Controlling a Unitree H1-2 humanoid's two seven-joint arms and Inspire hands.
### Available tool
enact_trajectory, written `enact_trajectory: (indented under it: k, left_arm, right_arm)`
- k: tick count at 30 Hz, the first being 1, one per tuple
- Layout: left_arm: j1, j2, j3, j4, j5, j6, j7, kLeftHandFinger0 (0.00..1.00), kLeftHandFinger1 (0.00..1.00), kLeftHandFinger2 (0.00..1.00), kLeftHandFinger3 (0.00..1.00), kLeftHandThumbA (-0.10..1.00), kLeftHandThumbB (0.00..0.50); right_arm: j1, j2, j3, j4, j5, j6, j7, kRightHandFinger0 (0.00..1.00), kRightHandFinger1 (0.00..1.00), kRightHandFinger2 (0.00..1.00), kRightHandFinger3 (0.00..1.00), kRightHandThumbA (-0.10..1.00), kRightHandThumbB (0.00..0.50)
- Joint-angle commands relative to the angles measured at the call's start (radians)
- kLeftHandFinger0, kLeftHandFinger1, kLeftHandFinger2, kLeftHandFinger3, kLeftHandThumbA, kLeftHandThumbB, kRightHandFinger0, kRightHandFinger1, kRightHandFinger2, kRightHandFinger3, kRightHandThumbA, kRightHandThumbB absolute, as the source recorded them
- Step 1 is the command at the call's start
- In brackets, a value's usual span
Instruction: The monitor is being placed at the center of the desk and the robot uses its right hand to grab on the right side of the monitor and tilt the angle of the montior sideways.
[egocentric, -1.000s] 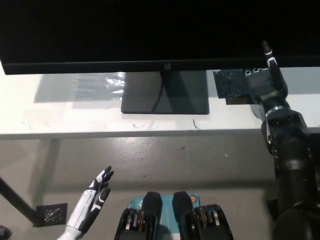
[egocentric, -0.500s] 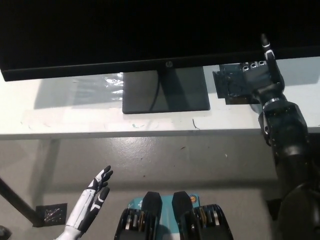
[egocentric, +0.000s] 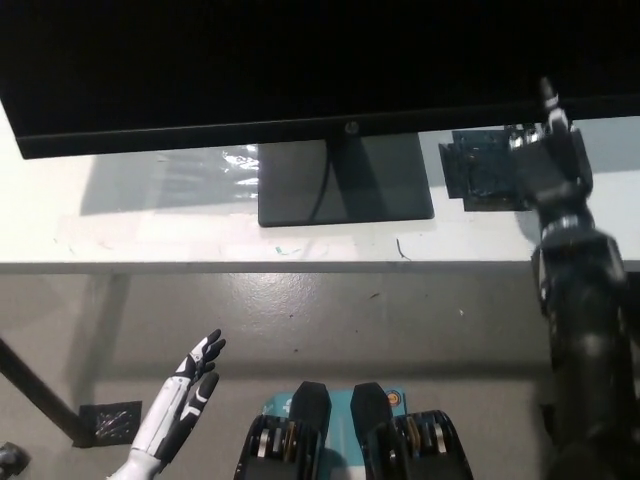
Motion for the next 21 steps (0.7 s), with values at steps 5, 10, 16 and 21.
enact_trajectory:
  k: [5, 10, 16, 21]
  left_arm:
    - [-0.025, 0.024, 0.006, -0.021, -0.008, -0.040, 0.010, 1.00, 1.00, 1.00, 1.00, 1.00, 0.291]
    - [-0.025, 0.020, 0.002, -0.014, -0.009, -0.040, 0.009, 1.00, 1.00, 1.00, 1.00, 1.00, 0.288]
    - [-0.033, 0.021, 0.002, -0.014, -0.011, -0.040, 0.004, 1.00, 1.00, 1.00, 1.00, 1.00, 0.292]
    - [-0.038, 0.026, -0.001, -0.016, -0.003, -0.040, 0.008, 1.00, 1.00, 1.00, 1.00, 1.00, 0.295]
  right_arm:
    - [0.454, 0.062, 0.277, -0.851, -0.282, -0.056, 0.083, 1.00, 1.00, 1.00, 1.00, 1.00, 0.413]
    - [0.607, 0.075, 0.337, -0.956, -0.394, -0.210, 0.159, 1.00, 1.00, 1.00, 1.00, 1.00, 0.379]
    - [0.744, 0.096, 0.418, -1.034, -0.582, -0.421, 0.198, 1.00, 1.00, 1.00, 1.00, 1.00, 0.416]
    - [0.821, 0.140, 0.446, -1.081, -0.772, -0.558, 0.191, 1.00, 1.00, 1.00, 1.00, 1.00, 0.434]
